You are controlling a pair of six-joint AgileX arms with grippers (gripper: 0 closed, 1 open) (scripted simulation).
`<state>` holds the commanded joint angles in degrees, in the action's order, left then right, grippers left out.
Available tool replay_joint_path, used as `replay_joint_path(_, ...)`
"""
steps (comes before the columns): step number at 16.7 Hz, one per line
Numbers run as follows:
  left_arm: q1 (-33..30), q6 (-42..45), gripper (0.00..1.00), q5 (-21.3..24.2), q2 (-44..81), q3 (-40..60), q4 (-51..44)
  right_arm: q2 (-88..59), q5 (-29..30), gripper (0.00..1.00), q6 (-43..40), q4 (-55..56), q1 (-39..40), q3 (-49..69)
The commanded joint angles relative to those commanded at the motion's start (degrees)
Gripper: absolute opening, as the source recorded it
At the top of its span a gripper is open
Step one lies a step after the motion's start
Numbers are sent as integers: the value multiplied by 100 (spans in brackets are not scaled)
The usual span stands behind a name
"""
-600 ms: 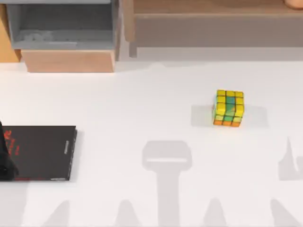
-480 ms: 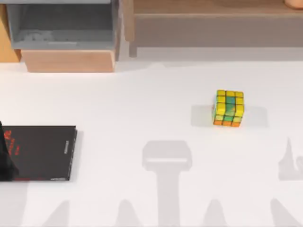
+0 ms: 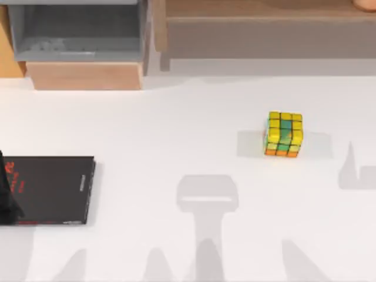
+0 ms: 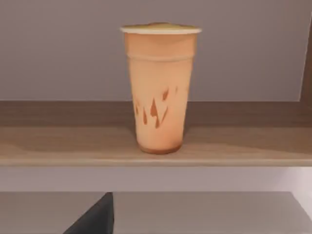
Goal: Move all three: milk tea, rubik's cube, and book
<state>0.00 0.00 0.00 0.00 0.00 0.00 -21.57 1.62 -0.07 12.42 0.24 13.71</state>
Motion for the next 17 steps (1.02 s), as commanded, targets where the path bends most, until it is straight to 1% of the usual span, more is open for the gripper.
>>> replay_joint_path(3, 0, 0, 100, 0, 0, 0, 0, -1743, 98, 100, -5, 791, 21, 874)
replay_joint_path(7, 0, 0, 100, 0, 0, 0, 0, -4457, 219, 100, -11, 1870, 63, 2067)
replay_joint_path(10, 0, 0, 100, 0, 0, 0, 0, -6075, 283, 100, -9, 2599, 109, 2873)
replay_joint_path(14, 0, 0, 100, 0, 0, 0, 0, -7500, 314, 100, 12, 3310, 186, 3659)
replay_joint_path(17, 0, 0, 100, 0, 0, 0, 0, -8025, 311, 100, 28, 3591, 232, 3970)
